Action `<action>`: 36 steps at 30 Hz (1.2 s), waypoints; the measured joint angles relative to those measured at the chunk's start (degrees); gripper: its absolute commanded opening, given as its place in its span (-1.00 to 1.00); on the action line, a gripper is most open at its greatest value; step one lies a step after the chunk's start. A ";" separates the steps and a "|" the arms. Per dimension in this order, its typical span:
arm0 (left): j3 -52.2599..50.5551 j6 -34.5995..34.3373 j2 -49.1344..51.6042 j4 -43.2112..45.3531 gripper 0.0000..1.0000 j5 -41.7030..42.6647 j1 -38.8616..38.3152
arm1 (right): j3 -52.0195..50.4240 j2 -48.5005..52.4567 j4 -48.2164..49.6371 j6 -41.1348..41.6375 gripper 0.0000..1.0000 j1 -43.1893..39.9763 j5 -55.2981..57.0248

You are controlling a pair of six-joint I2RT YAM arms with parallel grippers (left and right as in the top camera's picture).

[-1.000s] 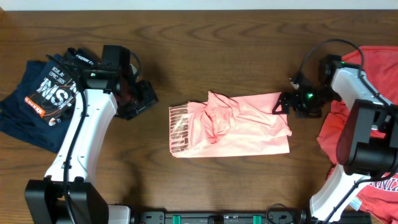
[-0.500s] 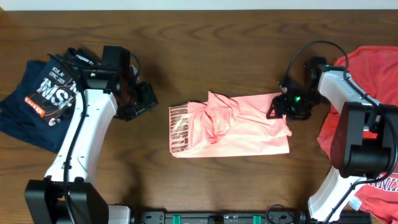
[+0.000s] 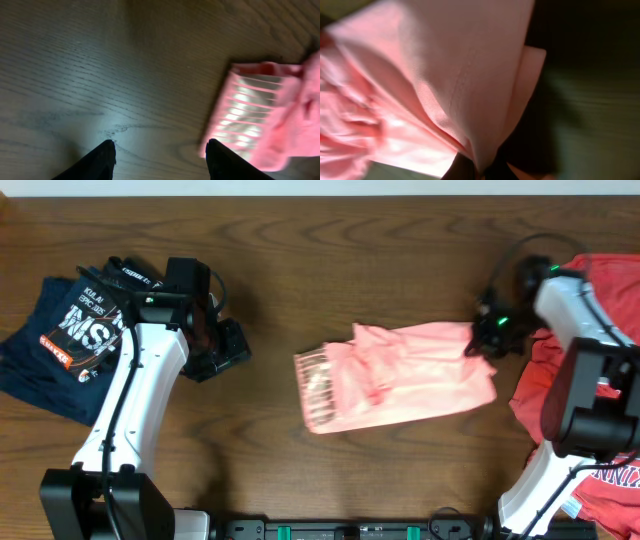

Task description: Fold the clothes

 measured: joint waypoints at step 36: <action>-4.22 0.50 0.00 1.09 0.19 -1.33 0.00 | 17.18 0.07 -8.76 4.63 -0.98 36.24 0.61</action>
